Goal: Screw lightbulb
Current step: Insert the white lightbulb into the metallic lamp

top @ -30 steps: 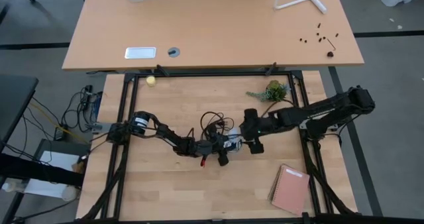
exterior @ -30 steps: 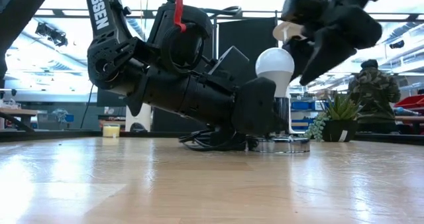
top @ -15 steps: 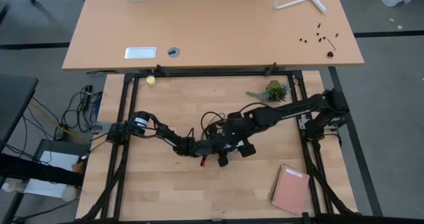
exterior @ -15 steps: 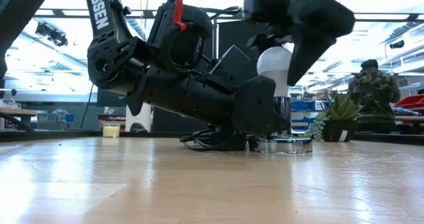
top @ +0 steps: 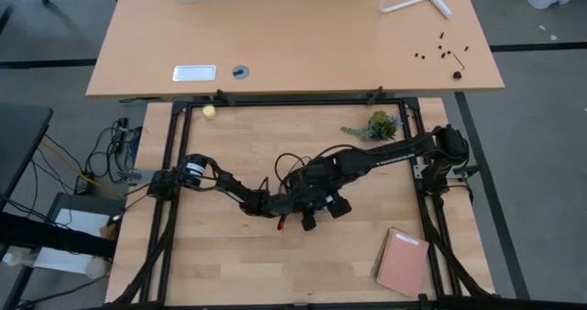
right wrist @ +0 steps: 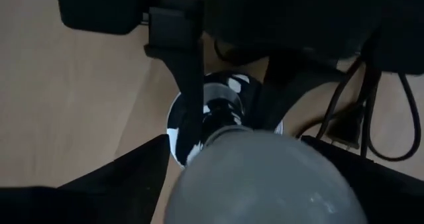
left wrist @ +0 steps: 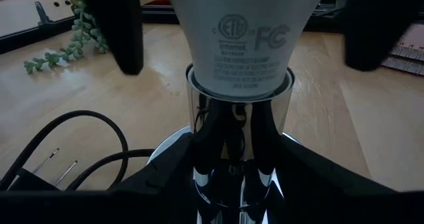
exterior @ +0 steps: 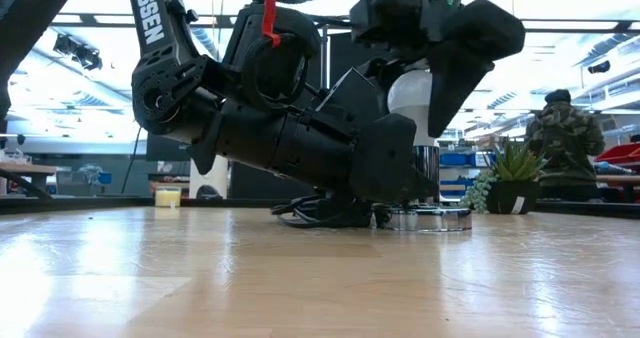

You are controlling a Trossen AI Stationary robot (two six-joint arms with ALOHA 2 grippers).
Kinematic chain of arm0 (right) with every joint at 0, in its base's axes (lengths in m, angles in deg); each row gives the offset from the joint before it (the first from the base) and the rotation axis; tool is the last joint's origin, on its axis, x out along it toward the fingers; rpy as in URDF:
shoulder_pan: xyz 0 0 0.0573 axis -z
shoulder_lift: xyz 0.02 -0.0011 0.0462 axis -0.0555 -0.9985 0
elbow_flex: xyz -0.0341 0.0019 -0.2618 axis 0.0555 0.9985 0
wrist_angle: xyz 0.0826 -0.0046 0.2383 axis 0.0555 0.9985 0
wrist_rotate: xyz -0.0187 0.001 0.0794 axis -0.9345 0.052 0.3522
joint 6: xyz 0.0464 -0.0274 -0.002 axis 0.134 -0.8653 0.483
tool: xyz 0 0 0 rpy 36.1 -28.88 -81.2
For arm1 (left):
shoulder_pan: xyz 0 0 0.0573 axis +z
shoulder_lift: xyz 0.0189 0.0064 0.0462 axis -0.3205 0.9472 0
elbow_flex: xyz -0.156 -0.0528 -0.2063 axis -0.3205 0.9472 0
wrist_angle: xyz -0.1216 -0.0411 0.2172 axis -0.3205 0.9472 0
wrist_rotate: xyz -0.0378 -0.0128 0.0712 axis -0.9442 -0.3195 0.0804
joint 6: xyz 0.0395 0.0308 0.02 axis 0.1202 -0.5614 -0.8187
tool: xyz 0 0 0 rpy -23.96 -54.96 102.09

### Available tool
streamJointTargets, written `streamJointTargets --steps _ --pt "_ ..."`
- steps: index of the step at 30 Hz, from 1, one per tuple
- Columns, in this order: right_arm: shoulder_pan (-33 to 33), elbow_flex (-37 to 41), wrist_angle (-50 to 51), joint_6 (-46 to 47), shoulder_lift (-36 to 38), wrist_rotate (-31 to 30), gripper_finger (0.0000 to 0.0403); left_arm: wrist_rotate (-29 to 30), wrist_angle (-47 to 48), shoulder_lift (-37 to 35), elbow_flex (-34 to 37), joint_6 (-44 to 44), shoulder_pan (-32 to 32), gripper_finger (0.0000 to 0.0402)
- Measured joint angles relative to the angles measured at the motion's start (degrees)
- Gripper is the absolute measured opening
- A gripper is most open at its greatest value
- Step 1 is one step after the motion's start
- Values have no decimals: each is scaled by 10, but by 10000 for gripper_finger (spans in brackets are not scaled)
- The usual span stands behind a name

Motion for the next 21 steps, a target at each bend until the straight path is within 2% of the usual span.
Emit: streamJointTargets --steps 13,16,21 --pt "15 0 7 16 1 36 259 0 0 0 0 -2 0 198" --pt "15 0 7 37 1 29 255 0 0 0 0 -1 0 198" --pt "15 0 9 96 1 20 276 3 -10 1 1 -3 0 198"
